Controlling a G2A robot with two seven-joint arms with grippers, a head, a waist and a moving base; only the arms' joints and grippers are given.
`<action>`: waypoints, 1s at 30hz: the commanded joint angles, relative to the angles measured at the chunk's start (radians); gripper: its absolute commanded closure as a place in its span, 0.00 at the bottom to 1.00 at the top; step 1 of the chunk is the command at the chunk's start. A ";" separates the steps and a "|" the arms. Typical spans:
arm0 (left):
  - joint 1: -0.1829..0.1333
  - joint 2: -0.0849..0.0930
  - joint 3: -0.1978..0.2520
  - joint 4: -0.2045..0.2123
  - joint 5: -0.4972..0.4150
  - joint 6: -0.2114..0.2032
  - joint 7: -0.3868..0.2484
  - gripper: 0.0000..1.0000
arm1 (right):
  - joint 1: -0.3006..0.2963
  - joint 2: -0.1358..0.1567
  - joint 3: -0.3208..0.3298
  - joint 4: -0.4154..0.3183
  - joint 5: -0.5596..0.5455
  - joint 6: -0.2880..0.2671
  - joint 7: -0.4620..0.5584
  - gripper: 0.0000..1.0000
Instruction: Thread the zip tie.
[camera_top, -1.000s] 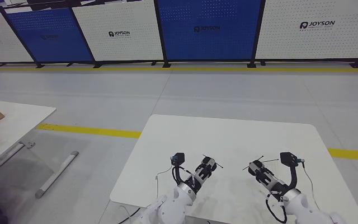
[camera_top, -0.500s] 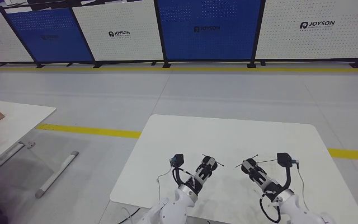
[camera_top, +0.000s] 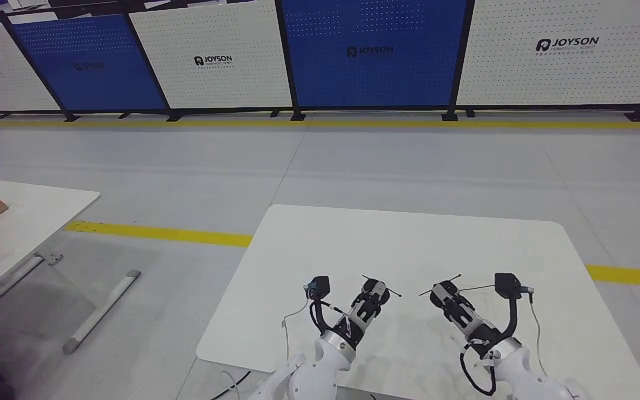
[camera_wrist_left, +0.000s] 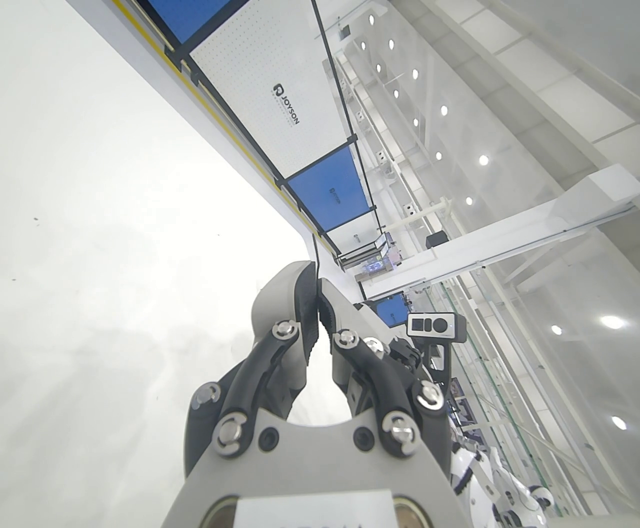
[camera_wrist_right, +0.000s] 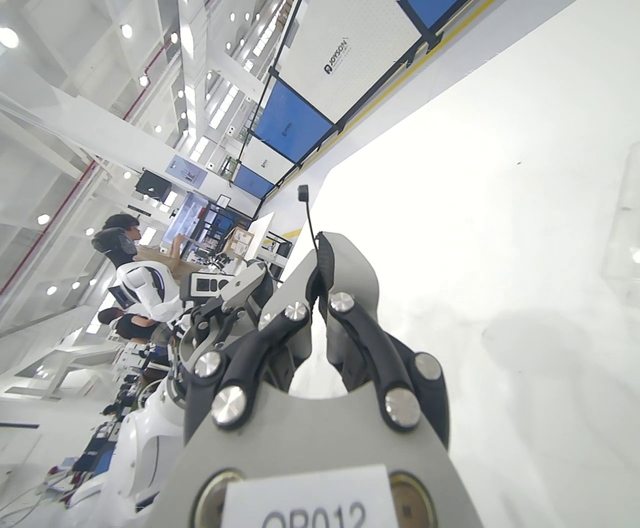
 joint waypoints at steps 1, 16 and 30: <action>0.000 0.000 0.000 0.000 0.000 0.000 0.000 1.00 | -0.001 -0.004 -0.017 0.001 -0.028 -0.001 -0.045 1.00; -0.025 -0.014 0.034 0.024 -0.031 0.022 0.017 1.00 | -0.003 -0.025 -0.095 0.022 -0.054 -0.037 -0.151 1.00; -0.025 -0.014 0.034 0.024 -0.031 0.022 0.017 1.00 | -0.015 -0.031 -0.068 0.068 0.012 -0.067 -0.143 1.00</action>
